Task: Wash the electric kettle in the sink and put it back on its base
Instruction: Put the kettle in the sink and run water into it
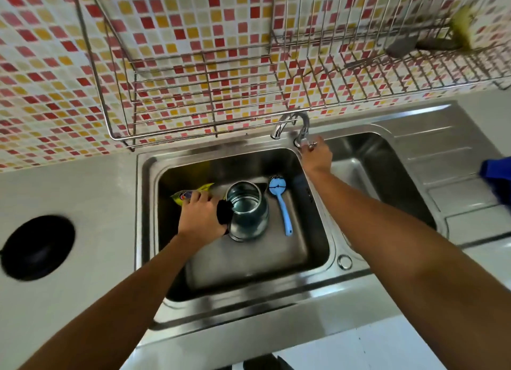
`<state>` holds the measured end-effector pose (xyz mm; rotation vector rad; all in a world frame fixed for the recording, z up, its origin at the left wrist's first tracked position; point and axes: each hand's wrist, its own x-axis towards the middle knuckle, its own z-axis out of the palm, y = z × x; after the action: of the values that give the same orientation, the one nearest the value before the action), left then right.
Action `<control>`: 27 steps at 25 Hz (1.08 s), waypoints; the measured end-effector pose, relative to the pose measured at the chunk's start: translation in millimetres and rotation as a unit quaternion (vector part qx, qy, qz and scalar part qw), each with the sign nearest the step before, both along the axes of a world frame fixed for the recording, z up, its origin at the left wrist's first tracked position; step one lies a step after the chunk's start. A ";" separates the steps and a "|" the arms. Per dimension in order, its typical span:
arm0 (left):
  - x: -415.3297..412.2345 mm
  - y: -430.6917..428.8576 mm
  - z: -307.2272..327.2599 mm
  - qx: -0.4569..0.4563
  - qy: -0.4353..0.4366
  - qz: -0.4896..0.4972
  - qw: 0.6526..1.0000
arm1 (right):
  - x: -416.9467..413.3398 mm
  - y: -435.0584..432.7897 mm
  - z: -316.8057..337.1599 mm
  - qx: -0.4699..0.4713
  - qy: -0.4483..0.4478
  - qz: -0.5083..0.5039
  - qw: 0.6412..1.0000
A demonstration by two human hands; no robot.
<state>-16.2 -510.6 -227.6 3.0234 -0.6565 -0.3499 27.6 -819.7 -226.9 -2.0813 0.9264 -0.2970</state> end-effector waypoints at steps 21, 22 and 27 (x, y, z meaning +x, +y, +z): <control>4.6 -54.2 -45.5 0.012 -0.003 0.022 1.000 | -58.8 24.1 -94.4 0.060 0.074 0.039 0.995; 5.5 -54.6 -46.1 0.012 -0.007 0.020 1.000 | -73.1 26.0 -113.5 0.050 0.153 0.099 0.982; 10.5 -57.0 -49.7 0.017 -0.024 0.014 0.999 | -110.6 38.0 -168.9 0.064 0.330 0.256 0.906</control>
<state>-5.6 -567.7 -277.3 3.0782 -0.6180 -0.2914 -82.9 -781.8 -395.8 -2.2360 0.6911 0.7684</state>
